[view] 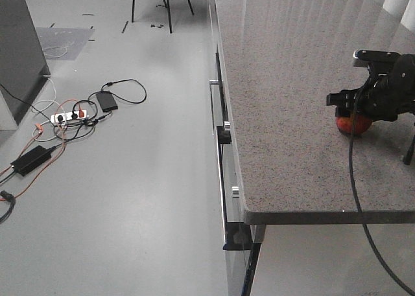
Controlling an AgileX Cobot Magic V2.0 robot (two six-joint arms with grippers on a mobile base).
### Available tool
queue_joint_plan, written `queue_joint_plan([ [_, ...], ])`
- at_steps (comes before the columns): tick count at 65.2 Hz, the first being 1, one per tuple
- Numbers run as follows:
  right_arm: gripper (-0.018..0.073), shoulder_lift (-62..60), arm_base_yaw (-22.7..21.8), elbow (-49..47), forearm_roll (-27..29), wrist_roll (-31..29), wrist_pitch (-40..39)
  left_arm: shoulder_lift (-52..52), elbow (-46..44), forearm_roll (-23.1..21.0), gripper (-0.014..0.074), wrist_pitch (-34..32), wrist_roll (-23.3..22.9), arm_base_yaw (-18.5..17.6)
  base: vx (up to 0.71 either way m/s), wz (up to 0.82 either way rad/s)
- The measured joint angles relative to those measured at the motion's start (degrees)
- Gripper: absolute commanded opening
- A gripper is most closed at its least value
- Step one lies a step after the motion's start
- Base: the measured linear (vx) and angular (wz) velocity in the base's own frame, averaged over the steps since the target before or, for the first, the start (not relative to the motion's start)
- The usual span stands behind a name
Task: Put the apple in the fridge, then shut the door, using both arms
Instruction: 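Close the right gripper around the apple, then lift the apple off the countertop with the right gripper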
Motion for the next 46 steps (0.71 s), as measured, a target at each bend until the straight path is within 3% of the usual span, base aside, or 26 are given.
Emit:
queue_joint_plan([
  [17,0.0215,-5.8,0.1,0.4,-2.6,-5.9,3.9,0.0,0.0,0.0,-0.0006,0.0,0.0,0.0,0.0,0.0],
  [36,0.0215,-16.6,0.1,0.7,-2.6,-6.9,8.4,0.0,0.0,0.0,-0.0006,0.0,0.0,0.0,0.0,0.0],
  [46,0.0215,-23.7,0.1,5.8,-2.2,-6.9,8.7,0.0,0.0,0.0,-0.0006,0.0,0.0,0.0,0.0,0.0],
])
